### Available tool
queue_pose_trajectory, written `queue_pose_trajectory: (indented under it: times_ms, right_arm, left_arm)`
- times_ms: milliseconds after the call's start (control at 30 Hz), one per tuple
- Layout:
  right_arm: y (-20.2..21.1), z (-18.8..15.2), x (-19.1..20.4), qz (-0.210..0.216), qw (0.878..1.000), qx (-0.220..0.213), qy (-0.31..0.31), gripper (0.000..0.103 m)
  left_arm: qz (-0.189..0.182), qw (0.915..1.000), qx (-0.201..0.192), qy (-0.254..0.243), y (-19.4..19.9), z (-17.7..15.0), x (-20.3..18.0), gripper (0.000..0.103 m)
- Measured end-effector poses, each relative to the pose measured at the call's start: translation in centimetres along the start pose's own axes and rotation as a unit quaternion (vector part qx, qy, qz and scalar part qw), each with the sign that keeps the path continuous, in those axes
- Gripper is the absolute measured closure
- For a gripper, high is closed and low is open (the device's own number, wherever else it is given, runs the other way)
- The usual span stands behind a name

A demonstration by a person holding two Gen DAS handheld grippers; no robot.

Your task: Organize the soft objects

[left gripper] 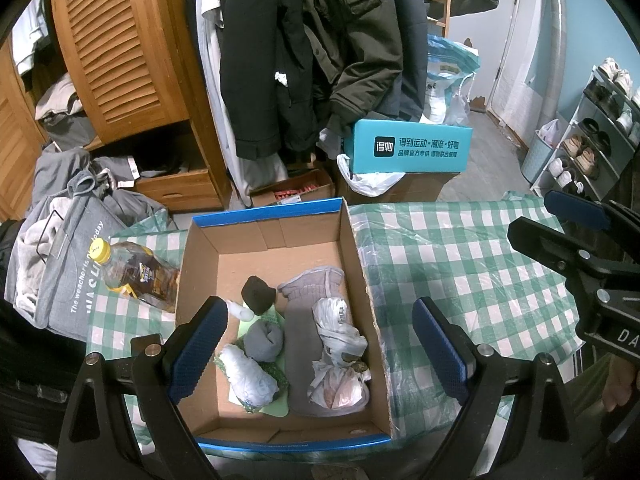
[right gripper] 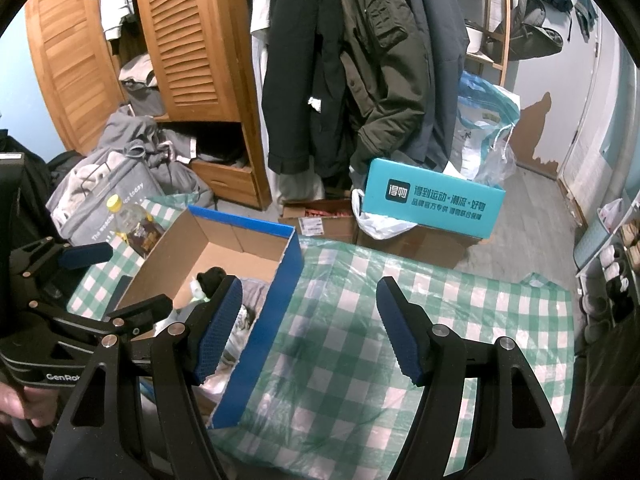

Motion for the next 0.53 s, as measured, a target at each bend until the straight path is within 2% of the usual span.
queue_pose_trajectory:
  times_ms: [533]
  right_arm:
    - [0.01, 0.02, -0.06, 0.0, 1.0, 0.0, 0.0, 0.034]
  left_arm:
    - [-0.001, 1.0, 0.003, 0.002, 0.19, 0.12, -0.22, 0.008]
Point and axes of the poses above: each gripper's, at about its wrist camera, not at the fingertips, and y roughly against the way its jaws point, x to its left, z to its top, the point moved 3 cm from there along -y, roughly the way its jaws point, and after that the axes turned 14 degrees about z, right-handed, at the moved point
